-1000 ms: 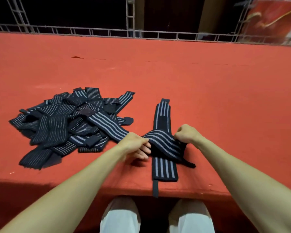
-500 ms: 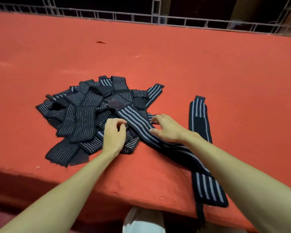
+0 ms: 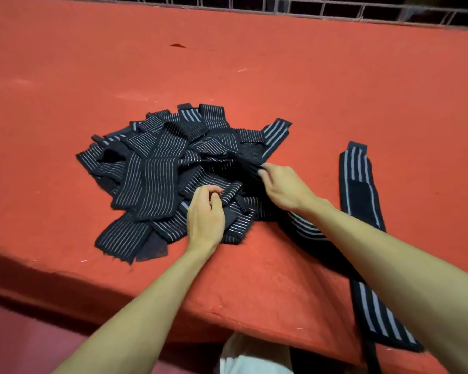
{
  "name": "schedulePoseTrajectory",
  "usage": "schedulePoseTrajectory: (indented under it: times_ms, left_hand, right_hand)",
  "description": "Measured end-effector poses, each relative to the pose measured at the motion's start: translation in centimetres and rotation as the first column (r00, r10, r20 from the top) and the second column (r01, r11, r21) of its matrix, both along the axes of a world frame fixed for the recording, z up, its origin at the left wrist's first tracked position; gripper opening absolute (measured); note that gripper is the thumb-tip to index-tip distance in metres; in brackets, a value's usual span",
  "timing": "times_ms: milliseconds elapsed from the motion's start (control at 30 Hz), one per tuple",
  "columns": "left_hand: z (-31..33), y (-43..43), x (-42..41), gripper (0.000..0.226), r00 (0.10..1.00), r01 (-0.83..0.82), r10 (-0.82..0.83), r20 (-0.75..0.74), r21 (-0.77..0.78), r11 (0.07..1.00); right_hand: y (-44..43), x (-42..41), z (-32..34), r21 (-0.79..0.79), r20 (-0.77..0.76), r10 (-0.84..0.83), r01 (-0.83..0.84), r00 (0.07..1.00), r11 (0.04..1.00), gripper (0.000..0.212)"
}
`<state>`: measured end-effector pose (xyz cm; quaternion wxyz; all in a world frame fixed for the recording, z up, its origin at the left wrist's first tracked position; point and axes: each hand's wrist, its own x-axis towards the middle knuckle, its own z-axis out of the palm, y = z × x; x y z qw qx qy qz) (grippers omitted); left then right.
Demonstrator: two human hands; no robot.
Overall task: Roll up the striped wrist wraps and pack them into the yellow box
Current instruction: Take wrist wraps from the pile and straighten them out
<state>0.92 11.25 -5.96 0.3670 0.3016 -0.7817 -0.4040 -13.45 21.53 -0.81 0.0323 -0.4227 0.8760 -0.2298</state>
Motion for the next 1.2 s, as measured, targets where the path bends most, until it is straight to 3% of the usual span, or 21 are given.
schedulePoseTrajectory:
  times_ms: [100,200,267,333,400,467,533,667,833,1000,1200]
  left_hand:
    - [-0.1,0.3,0.2,0.026,0.988,0.098,-0.084,0.128,-0.103,0.99]
    - [1.0,1.1,0.1,0.027,0.967,0.134,-0.09,0.24,-0.174,0.976]
    - [2.7,2.6,-0.2,0.025,0.976,0.124,-0.092,0.197,-0.155,0.98]
    - [4.8,4.5,-0.6,0.023,0.966,0.24,-0.234,0.108,-0.044,0.97]
    - [7.1,6.9,-1.1,0.027,0.882,0.456,-0.467,0.066,0.135,0.88]
    - [9.3,9.9,-1.2,0.034,0.739,0.635,-0.674,0.011,0.322,0.702]
    - [10.7,12.3,-1.2,0.034,0.632,0.722,-0.774,-0.035,0.389,0.572]
    - [12.7,15.8,-1.6,0.032,0.64,0.748,-0.768,0.002,0.231,0.623]
    - [15.4,20.2,-1.8,0.029,0.534,0.831,-0.845,0.007,0.177,0.527]
    - [17.3,23.6,-2.6,0.022,0.465,0.864,-0.881,-0.085,0.26,0.43]
    - [14.1,25.1,-5.2,0.037,0.485,0.808,-0.872,-0.065,0.414,0.419]
  right_hand:
    - [2.2,-0.5,2.1,-0.211,0.123,-0.12,0.144,0.985,0.967,0.019]
    - [4.8,-0.7,4.2,-0.41,0.297,-0.063,0.186,0.953,0.893,0.023]
    - [6.7,-0.5,5.8,-0.525,0.422,0.011,0.235,0.906,0.818,0.028]
    - [8.5,0.1,7.5,-0.603,0.547,0.083,0.323,0.833,0.73,0.029]
    - [10.1,0.7,9.5,-0.639,0.633,0.135,0.417,0.762,0.646,0.029]
    - [12.3,1.2,11.5,-0.672,0.659,0.17,0.473,0.732,0.57,0.028]
    - [14.3,1.7,13.1,-0.688,0.674,0.194,0.51,0.713,0.517,0.027]
    - [18.7,2.5,15.7,-0.705,0.703,0.263,0.598,0.661,0.382,0.03]
    - [24.0,2.2,18.4,-0.713,0.699,0.336,0.654,0.632,0.253,0.043]
    - [27.2,0.8,19.8,-0.744,0.665,0.338,0.631,0.666,0.219,0.049]
    - [28.3,-3.0,17.0,-0.676,0.708,0.144,0.604,0.692,0.422,0.054]
